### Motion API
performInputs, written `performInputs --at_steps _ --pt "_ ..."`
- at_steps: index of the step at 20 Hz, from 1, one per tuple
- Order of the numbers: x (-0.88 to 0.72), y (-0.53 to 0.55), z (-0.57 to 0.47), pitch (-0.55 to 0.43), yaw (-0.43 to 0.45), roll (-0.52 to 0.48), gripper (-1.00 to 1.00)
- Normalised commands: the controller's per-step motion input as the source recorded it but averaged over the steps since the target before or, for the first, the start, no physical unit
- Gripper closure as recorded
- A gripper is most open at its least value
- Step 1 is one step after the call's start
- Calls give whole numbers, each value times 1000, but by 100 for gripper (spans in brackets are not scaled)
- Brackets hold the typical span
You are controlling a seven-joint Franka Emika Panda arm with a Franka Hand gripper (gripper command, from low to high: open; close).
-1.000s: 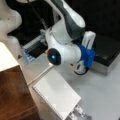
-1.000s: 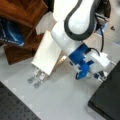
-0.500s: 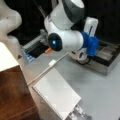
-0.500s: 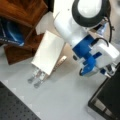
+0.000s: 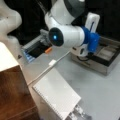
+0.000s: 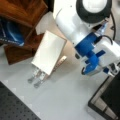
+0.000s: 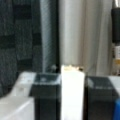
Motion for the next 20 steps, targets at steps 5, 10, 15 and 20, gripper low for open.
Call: performInputs --at_steps 5,10,15,20 --pt "-64 283 302 -2 -113 42 100" --pt "-169 284 233 -9 -176 170 100" --pt "-211 293 223 22 -238 196 100" --pt "-154 311 204 24 -307 207 100"
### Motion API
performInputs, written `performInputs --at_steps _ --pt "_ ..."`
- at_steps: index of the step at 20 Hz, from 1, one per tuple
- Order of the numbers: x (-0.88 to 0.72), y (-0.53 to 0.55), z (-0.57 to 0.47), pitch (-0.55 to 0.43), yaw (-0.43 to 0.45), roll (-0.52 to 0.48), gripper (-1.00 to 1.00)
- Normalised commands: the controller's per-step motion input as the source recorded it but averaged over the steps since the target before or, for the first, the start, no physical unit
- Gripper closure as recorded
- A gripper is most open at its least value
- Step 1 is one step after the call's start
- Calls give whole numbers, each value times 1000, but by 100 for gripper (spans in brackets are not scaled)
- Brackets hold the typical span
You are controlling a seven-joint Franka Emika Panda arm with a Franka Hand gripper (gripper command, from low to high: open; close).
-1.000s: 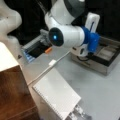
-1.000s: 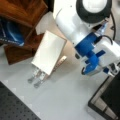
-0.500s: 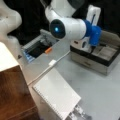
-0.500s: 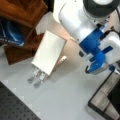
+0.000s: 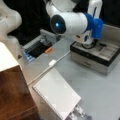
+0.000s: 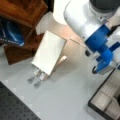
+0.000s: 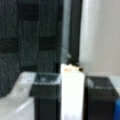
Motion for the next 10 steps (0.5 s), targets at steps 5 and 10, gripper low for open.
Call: performInputs --at_steps 5,10 --pt "-101 255 167 23 -322 103 100" --pt "-37 229 185 26 -320 59 100"
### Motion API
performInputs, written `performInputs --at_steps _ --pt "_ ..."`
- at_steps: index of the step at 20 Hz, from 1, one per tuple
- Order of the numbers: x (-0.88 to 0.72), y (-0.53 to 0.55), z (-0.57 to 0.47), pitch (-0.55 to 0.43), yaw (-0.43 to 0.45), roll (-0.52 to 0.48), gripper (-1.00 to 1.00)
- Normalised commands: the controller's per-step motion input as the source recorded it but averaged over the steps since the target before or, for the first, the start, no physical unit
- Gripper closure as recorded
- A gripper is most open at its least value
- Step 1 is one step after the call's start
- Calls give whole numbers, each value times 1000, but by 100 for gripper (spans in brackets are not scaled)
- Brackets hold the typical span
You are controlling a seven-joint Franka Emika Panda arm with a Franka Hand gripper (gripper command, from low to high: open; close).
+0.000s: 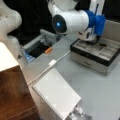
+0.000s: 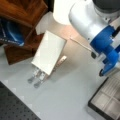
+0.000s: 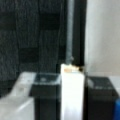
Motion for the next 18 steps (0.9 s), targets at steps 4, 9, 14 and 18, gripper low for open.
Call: performInputs --at_steps 4,9,14,18 --pt "11 288 185 17 -317 15 100" --pt "38 342 216 18 -317 16 100" --pt "6 252 176 23 -279 25 100" --pt "-38 174 134 60 -234 14 -100"
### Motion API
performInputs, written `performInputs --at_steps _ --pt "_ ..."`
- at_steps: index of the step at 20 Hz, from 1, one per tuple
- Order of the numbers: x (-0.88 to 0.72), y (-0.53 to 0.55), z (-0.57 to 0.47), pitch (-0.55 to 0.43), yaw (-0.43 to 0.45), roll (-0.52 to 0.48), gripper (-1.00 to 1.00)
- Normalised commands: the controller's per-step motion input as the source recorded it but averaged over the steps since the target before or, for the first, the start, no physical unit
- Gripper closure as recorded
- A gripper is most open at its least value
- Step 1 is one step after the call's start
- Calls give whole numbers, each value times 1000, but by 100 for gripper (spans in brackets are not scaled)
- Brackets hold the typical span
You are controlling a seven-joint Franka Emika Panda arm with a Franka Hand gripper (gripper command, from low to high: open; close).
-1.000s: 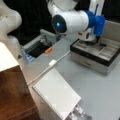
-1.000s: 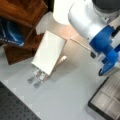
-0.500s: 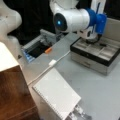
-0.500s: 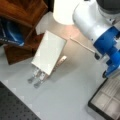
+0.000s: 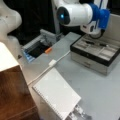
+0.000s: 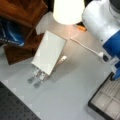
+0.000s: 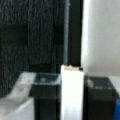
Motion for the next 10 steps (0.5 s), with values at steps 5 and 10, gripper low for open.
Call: performInputs --at_steps 5,10 --pt "-7 281 77 62 -254 -47 -100" --pt "29 389 98 58 -272 24 -100"
